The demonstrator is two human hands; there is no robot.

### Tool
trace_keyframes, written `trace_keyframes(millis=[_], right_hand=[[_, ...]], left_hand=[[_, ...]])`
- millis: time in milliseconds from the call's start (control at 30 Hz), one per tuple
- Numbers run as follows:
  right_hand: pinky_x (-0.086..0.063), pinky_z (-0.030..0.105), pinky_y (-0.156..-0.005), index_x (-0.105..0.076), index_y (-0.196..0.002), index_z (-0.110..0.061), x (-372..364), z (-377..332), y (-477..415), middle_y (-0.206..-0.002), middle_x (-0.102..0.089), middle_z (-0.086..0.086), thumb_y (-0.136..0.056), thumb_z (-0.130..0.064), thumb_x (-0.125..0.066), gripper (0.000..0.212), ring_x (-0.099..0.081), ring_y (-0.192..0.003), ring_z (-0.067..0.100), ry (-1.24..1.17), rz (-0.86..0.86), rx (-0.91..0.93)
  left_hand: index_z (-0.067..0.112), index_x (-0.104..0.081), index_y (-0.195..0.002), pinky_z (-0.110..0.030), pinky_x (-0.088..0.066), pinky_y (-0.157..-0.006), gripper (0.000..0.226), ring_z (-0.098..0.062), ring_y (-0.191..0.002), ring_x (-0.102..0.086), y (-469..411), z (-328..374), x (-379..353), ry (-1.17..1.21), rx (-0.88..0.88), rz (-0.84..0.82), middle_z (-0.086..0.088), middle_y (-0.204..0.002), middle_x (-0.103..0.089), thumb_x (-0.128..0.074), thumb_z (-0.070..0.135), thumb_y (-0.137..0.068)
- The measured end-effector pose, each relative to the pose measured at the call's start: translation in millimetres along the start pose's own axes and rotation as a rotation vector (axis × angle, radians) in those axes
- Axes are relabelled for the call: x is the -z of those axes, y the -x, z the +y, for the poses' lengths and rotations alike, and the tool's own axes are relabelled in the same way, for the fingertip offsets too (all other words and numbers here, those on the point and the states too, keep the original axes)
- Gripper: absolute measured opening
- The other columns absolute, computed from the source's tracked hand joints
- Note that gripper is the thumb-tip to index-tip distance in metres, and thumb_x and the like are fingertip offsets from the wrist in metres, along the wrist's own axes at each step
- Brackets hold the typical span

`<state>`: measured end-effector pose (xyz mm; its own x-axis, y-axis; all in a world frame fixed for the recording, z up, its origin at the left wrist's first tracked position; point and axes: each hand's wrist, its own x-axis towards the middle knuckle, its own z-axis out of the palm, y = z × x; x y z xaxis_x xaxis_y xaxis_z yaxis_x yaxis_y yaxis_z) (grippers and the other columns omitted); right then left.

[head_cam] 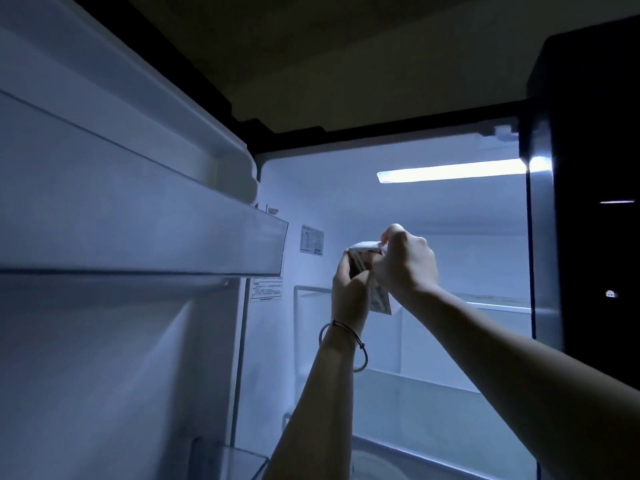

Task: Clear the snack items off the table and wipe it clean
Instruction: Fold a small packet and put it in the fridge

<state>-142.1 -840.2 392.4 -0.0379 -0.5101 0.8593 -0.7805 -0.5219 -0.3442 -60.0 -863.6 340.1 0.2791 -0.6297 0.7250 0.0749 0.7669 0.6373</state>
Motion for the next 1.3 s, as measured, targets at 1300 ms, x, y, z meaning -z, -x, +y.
trace_keyframes(millis=[1300], right_hand=[[-0.045, 0.034, -0.079, -0.050, -0.112, -0.013, -90.2, 63.6, -90.4, -0.114, -0.057, 0.010, -0.082, -0.025, -0.061, 0.034, -0.053, -0.103, 0.030, -0.057, -0.146, -0.237]], left_hand=[[0.015, -0.054, -0.117, -0.034, -0.047, -0.085, 0.033, -0.033, -0.105, -0.058, -108.7, -66.9, -27.9, -0.623, 0.093, 0.012, -0.013, -0.113, -0.064, -0.053, 0.016, -0.084]])
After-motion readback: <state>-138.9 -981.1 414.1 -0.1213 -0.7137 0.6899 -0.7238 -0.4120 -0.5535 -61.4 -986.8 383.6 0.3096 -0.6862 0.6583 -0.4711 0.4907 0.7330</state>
